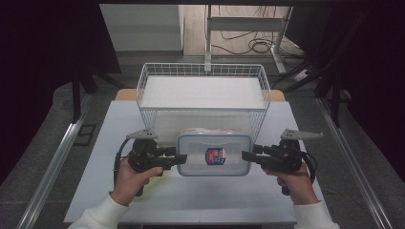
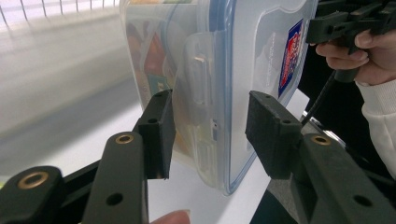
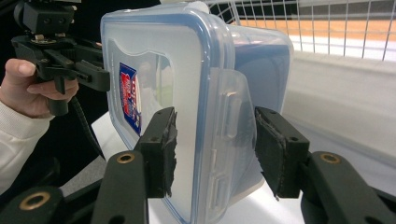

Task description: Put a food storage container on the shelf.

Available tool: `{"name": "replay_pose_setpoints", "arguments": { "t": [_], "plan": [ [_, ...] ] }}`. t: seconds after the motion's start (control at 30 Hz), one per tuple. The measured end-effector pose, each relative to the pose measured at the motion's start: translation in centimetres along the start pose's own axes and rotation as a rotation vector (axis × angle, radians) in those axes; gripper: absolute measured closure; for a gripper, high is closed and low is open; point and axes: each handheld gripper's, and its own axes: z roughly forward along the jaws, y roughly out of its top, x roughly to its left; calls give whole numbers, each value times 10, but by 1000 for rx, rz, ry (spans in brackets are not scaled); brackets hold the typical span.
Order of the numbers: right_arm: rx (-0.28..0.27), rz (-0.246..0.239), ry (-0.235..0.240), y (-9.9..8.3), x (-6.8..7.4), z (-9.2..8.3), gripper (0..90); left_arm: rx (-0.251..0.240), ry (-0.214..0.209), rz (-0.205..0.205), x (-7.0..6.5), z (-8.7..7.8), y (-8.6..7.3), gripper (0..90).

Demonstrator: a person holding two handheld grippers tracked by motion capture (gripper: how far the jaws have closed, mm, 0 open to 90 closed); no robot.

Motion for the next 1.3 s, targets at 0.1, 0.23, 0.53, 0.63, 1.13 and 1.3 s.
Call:
{"name": "replay_pose_setpoints", "arguments": {
  "t": [0.1,0.23,0.53,0.63,1.13,1.3],
  "plan": [
    [-15,-2,2,8,1,0,506,-15,5,7,0,-5,10,527],
    [-19,-8,3,15,2,1,506,-24,14,12,1,-10,18,527],
    [-31,-32,-1,44,5,2,506,-47,24,37,2,-23,43,527],
    [-39,-40,-4,59,8,2,505,-61,25,48,4,-29,55,527],
    [-31,-63,-10,102,4,6,506,-78,22,54,16,-37,89,527],
    [-28,-58,-13,115,-4,10,506,-83,13,44,27,-34,102,527]
  ]
}}
